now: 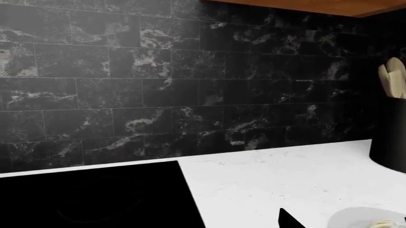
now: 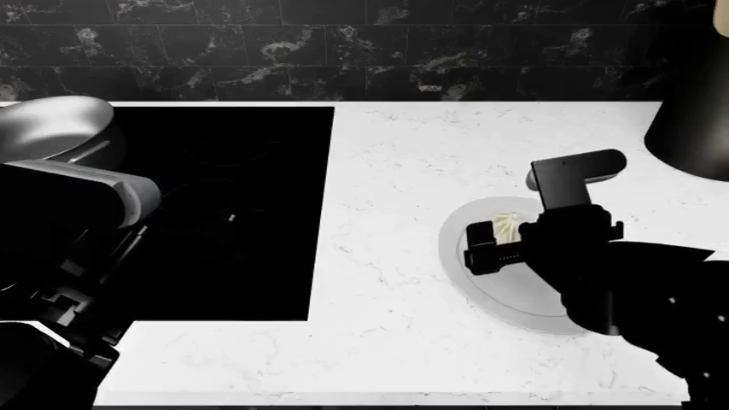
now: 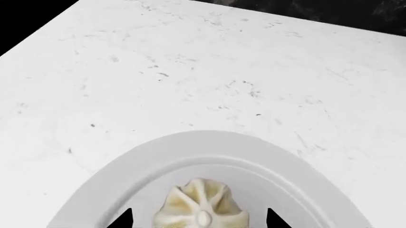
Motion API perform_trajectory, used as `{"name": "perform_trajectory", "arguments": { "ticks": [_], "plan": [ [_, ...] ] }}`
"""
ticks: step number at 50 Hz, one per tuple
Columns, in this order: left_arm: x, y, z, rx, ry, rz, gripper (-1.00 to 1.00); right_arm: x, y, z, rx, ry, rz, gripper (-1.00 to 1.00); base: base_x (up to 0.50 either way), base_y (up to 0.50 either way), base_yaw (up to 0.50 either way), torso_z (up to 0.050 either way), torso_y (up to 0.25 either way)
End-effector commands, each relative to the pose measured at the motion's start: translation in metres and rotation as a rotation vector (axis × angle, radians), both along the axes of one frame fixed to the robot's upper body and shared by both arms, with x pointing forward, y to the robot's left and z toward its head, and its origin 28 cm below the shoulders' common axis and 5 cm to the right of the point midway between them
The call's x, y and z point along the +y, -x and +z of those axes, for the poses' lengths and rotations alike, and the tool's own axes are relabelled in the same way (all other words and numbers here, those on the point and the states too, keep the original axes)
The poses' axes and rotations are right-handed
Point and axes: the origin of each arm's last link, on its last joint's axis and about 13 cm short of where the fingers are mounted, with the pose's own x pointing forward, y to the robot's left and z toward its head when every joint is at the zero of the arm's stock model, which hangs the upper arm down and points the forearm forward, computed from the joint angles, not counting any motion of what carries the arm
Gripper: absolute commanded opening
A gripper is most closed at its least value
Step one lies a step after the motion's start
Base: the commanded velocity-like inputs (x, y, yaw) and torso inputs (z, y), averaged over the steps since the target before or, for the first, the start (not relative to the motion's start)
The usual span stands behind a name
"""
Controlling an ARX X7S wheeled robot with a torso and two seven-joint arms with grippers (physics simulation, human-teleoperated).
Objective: Frozen meat rests on a plate on the counter. Retrieve the meat and place it in a pot on a burner. Then turn the burner on.
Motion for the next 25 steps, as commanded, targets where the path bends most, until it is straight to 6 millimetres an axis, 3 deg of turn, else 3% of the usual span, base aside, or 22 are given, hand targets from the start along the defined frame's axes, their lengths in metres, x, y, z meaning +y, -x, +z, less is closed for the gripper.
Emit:
{"name": "perform_trajectory", "arguments": {
  "ticks": [1,6,7,25],
  "plan": [
    [0.0007,-0.0007,-0.0008,0.001,0.000,0.004,1.00,0.0000,-0.0003,-0.0028,0.008,0.004,0.003,1.00,0.00,0.00,0.00,0.000,0.000],
    [0.0008,-0.0003,-0.0008,0.001,0.000,0.006,1.00,0.0007,0.0006,-0.0033,0.005,0.010,0.009,1.00,0.00,0.00,0.00,0.000,0.000],
    [0.0007,0.0000,-0.0010,0.001,-0.001,0.006,1.00,0.0010,0.0010,-0.0032,0.000,0.015,0.013,-1.00,0.00,0.00,0.00,0.000,0.000],
    [0.0017,0.0039,0.0030,-0.009,0.001,0.011,1.00,0.0003,0.0045,0.0042,-0.035,0.033,0.002,-1.00,0.00,0.00,0.00,0.000,0.000]
  ]
}}
